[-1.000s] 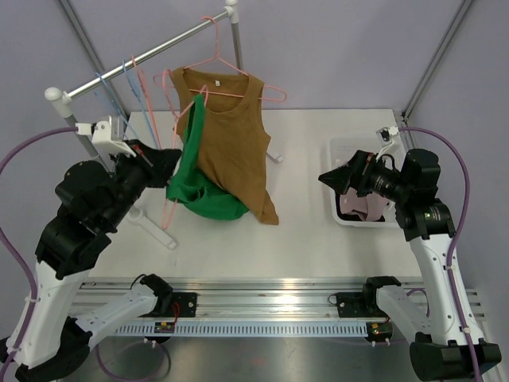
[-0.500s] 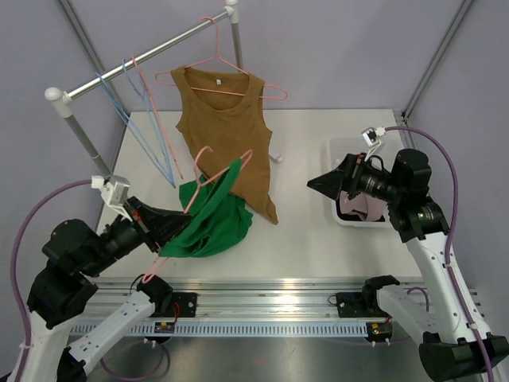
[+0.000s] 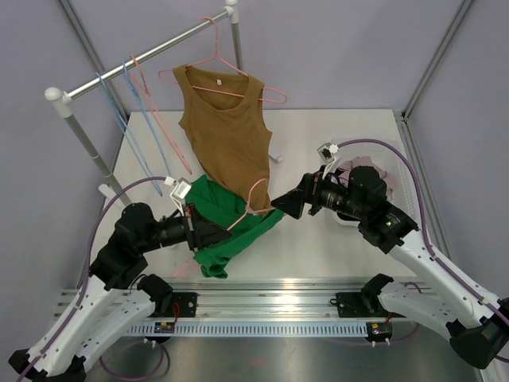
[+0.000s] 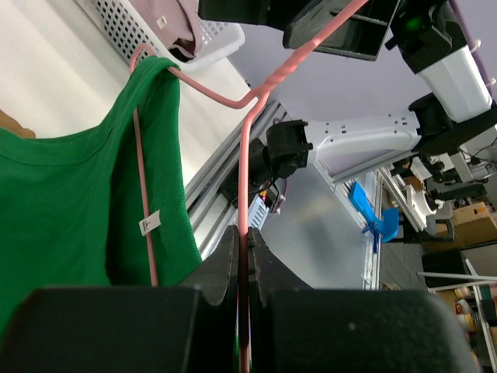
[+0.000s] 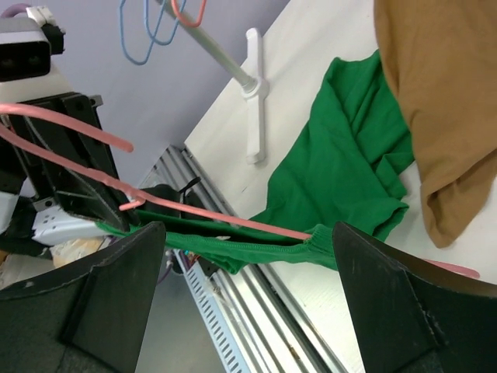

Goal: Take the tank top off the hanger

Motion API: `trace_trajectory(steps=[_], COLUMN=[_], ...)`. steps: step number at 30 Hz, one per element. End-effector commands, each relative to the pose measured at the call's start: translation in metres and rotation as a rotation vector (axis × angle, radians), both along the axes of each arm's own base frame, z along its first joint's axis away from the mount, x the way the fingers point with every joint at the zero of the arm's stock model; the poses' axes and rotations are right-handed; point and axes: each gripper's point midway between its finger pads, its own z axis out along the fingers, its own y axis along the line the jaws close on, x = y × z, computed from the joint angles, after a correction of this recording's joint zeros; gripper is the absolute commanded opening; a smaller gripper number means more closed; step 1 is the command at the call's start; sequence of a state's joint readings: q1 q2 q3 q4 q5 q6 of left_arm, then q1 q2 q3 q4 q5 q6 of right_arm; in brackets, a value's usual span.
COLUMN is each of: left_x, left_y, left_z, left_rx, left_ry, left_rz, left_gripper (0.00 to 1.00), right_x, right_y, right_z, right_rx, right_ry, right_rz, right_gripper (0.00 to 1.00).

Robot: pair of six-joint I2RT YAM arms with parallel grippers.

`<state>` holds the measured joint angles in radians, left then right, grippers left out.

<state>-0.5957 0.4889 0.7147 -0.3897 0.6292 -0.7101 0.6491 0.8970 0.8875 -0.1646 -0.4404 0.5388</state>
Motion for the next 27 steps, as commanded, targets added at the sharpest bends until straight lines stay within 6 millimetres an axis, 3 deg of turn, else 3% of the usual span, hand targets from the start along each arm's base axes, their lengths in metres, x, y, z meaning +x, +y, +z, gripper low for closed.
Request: trace_trajectory(steps=[1,10,16,23,27], left_x=[0.009,0.029,0.029,0.021,0.015], left_y=[-0.008,-0.004,-0.002,-0.002,-0.002], left_z=[0.019,0.011,0.022,0.031,0.037], left_rx=[-0.077,-0.049,-0.094,-0.154,-0.168], left_ry=[-0.039,-0.005,-0.006,0.001,-0.008], left_rz=[0.005,0.116,0.143,0.121,0.097], left_gripper=[0.0,0.0,0.0,0.0,0.0], right_x=[0.019,0.023,0.031,0.049,0.055], right_y=[-0.001,-0.005,0.008,0.02,0.023], right_z=[0.008,-0.028,-0.056,-0.064,-0.058], right_rx=[0.005,-0.097,-0.112,-0.13,-0.125], right_ry=[-0.064,-0.046,0.005,0.01,-0.004], right_rz=[-0.082,-0.089,-0.07,-0.116,-0.131], right_gripper=[0.95,0.94,0.85,0.72,0.47])
